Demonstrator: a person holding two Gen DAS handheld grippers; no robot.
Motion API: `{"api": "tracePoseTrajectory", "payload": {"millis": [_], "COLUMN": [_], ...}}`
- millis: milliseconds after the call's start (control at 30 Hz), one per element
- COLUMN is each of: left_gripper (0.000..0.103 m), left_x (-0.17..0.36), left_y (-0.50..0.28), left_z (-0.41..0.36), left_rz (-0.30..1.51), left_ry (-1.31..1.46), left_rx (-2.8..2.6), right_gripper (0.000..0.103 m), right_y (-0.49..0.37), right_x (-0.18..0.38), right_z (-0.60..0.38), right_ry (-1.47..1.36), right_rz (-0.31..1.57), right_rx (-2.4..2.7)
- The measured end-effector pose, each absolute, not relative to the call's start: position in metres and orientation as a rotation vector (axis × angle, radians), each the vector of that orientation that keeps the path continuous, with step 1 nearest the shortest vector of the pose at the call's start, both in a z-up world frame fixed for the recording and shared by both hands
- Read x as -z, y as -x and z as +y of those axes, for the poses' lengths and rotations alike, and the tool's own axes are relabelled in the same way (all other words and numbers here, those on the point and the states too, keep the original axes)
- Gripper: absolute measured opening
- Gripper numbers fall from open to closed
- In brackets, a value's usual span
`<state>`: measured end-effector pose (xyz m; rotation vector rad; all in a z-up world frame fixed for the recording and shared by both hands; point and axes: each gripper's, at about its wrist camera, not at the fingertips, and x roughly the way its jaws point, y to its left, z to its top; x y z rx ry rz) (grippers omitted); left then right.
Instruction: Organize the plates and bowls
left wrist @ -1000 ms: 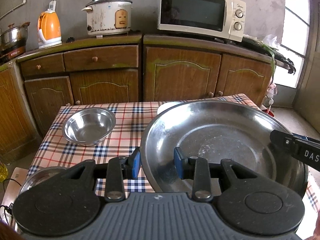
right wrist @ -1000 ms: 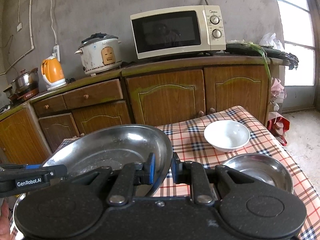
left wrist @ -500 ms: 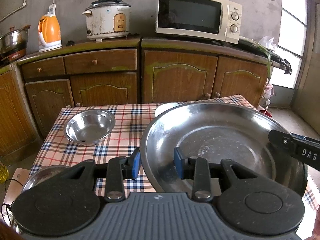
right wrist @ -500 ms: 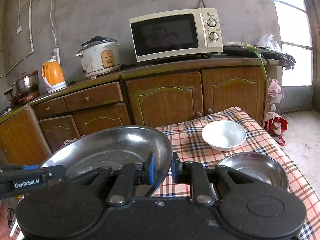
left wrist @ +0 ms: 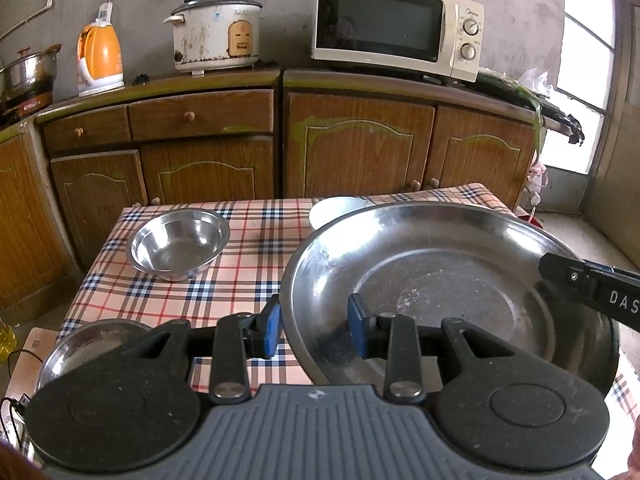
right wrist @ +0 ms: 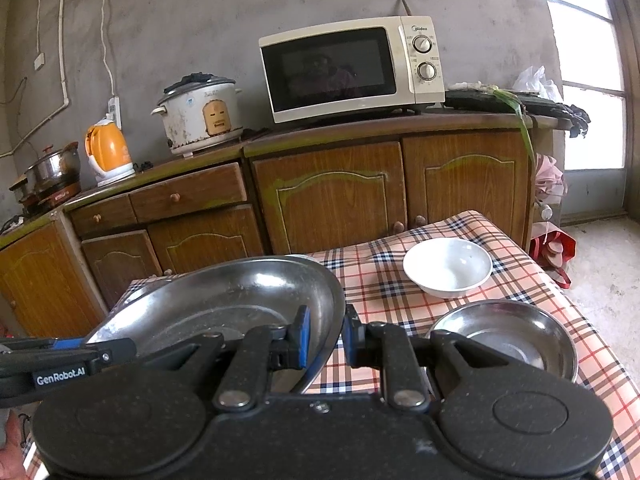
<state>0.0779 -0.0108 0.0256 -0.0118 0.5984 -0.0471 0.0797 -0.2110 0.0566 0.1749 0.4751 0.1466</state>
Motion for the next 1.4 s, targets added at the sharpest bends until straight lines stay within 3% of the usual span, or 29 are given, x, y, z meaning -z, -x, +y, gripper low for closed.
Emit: {"api": "tracePoseTrajectory", "payload": {"millis": [1400], "left_gripper": [0.035], "left_x": [-0.023], "left_y": [-0.064], "left_z": [-0.013], "left_rz": [0.585], "left_ry": [0.011], "left_rx": [0.057], "right_gripper": [0.023], "right_y": [-0.072], "right_x": [-0.050], "right_z": [-0.214], "right_ry": [-0.172], "right_rz": [0.480], "right_rx": [-0.142]}}
